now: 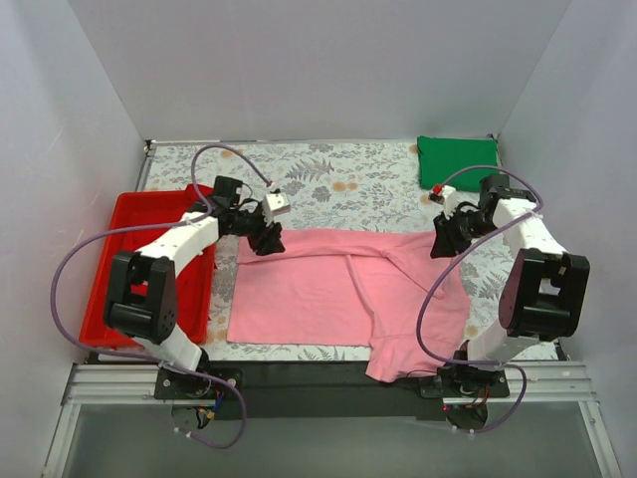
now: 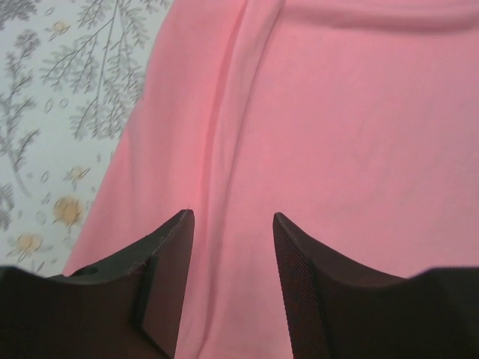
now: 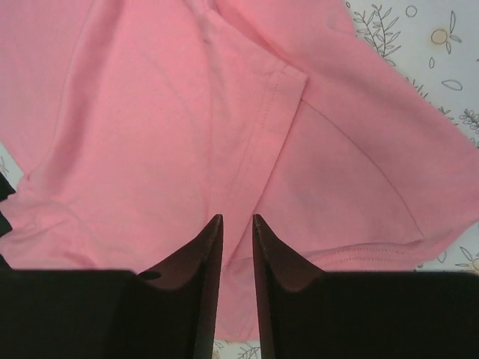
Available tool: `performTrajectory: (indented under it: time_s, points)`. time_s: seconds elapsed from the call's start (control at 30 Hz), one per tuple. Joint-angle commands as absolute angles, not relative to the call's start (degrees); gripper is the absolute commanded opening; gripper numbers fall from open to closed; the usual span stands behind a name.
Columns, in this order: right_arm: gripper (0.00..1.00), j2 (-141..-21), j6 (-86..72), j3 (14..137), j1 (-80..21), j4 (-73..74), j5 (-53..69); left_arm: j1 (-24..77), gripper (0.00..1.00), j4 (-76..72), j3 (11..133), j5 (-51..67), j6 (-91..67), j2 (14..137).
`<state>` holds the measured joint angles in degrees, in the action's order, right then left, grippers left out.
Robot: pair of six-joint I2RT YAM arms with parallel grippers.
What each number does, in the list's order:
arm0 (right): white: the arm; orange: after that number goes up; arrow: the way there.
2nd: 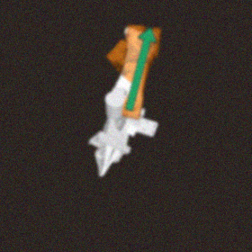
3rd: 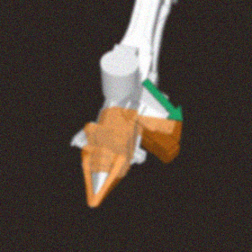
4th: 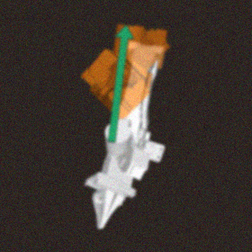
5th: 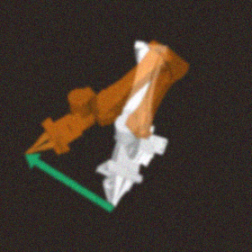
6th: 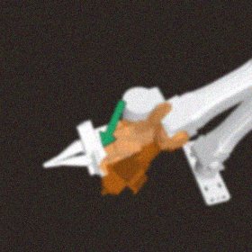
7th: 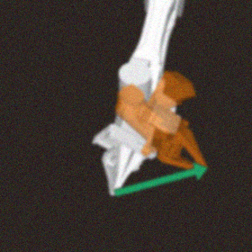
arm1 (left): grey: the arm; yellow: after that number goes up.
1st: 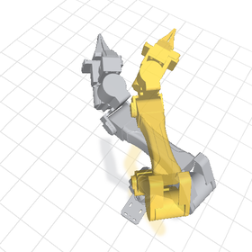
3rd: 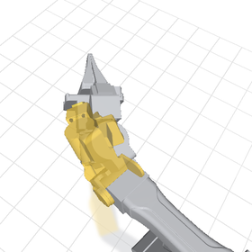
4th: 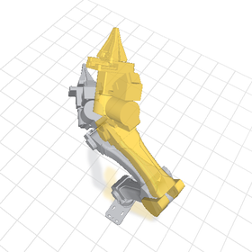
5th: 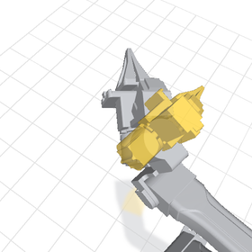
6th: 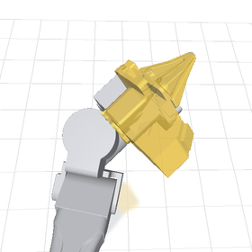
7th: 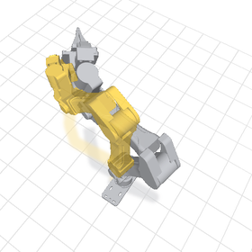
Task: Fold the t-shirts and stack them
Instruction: Fold the tshirt
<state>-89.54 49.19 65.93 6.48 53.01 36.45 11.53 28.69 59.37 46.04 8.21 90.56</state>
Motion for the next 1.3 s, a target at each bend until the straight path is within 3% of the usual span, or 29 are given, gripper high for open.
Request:
performTrajectory:
  time_s: [0.0, 0.27, 0.73, 1.07, 1.27]
  points:
    - [0.28, -93.15, 40.62, 69.60, 6.06, 52.30, 35.79, 17.55, 0.45, 21.38, 64.06, 44.12, -7.28, 93.77]
    - [0.27, -96.50, 35.33, 68.29, 6.68, 49.40, 30.33, 27.32, 0.45, 12.40, 73.47, 41.22, -21.52, 106.50]
    - [0.31, -101.33, 31.73, 70.49, 11.51, 47.73, 31.12, 36.82, 0.46, 7.30, 85.69, 40.87, -28.57, 121.99]
    - [0.31, -102.31, 32.25, 69.61, 13.09, 47.46, 26.81, 44.38, 0.33, 6.95, 74.19, 38.86, -16.98, 113.04]
    - [0.32, -99.85, 33.92, 67.85, 13.45, 48.16, 26.46, 46.76, 0.31, 7.21, 68.20, 37.27, -4.23, 108.20]
